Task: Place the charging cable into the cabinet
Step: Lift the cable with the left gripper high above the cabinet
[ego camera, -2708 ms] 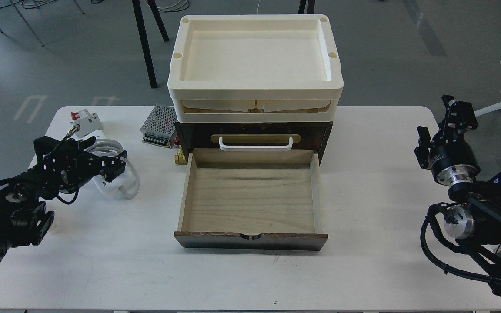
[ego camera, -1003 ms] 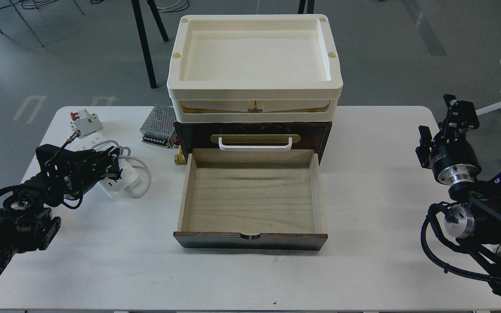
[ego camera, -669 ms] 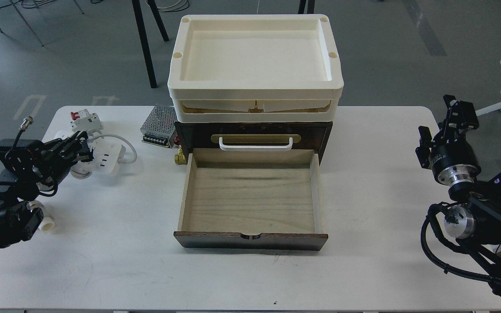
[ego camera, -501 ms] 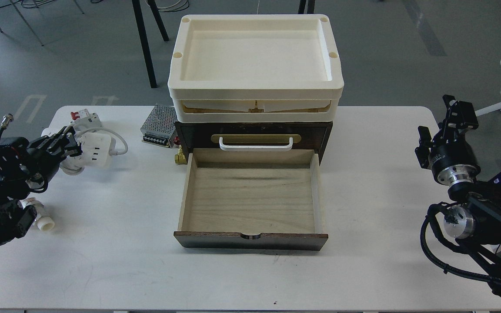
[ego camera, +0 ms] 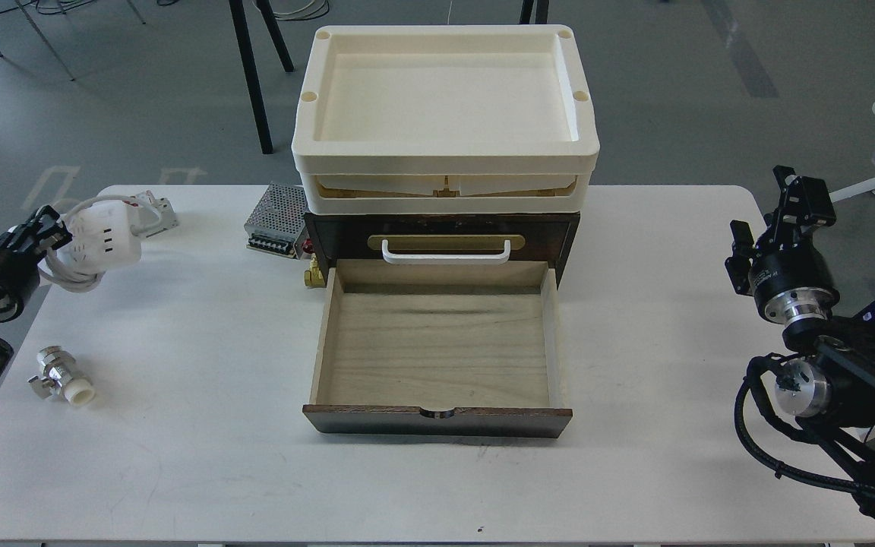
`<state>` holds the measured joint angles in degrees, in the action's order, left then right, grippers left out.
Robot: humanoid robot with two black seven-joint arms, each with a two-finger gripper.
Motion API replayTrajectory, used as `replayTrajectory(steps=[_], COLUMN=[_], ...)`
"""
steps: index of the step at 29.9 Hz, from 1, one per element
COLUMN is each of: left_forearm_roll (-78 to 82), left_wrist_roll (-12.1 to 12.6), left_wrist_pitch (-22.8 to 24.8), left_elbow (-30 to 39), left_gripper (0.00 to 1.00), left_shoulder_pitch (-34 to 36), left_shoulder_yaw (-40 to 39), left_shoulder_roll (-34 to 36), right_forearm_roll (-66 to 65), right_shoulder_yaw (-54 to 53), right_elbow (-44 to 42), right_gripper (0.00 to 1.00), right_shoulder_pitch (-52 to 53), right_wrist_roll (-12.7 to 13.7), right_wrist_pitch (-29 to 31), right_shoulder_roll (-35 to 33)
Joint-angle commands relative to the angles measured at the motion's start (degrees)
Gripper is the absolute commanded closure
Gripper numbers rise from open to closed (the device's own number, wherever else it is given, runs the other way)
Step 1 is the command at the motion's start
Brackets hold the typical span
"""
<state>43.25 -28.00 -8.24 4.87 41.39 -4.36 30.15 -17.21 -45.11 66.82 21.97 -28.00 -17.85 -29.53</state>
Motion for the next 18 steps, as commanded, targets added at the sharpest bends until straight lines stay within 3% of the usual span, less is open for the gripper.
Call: replayTrajectory(steps=[1, 12, 18], left_forearm_roll=[-4.39, -9.67, -9.67], left_wrist_roll=[0.0, 0.0, 0.0], left_wrist_pitch=[5.94, 26.94, 32.49], left_elbow=[0.05, 0.93, 2.33], left_gripper=[0.99, 0.99, 0.98], left_shoulder_pitch=[3.15, 13.62, 18.1], left_shoulder_yaw=[-1.35, -3.37, -3.29], left_shoulder_roll=[3.32, 10.45, 12.12], right_forearm_roll=[-0.01, -0.01, -0.01], right_shoulder_yaw=[0.02, 0.02, 0.02], right_elbow=[-0.02, -0.02, -0.02], right_gripper=[0.01, 0.01, 0.01], right_shoulder_pitch=[0.01, 0.01, 0.01], right_wrist_roll=[0.0, 0.0, 0.0], right_wrist_pitch=[0.0, 0.0, 0.0], right_shoulder_roll=[0.0, 0.26, 0.26])
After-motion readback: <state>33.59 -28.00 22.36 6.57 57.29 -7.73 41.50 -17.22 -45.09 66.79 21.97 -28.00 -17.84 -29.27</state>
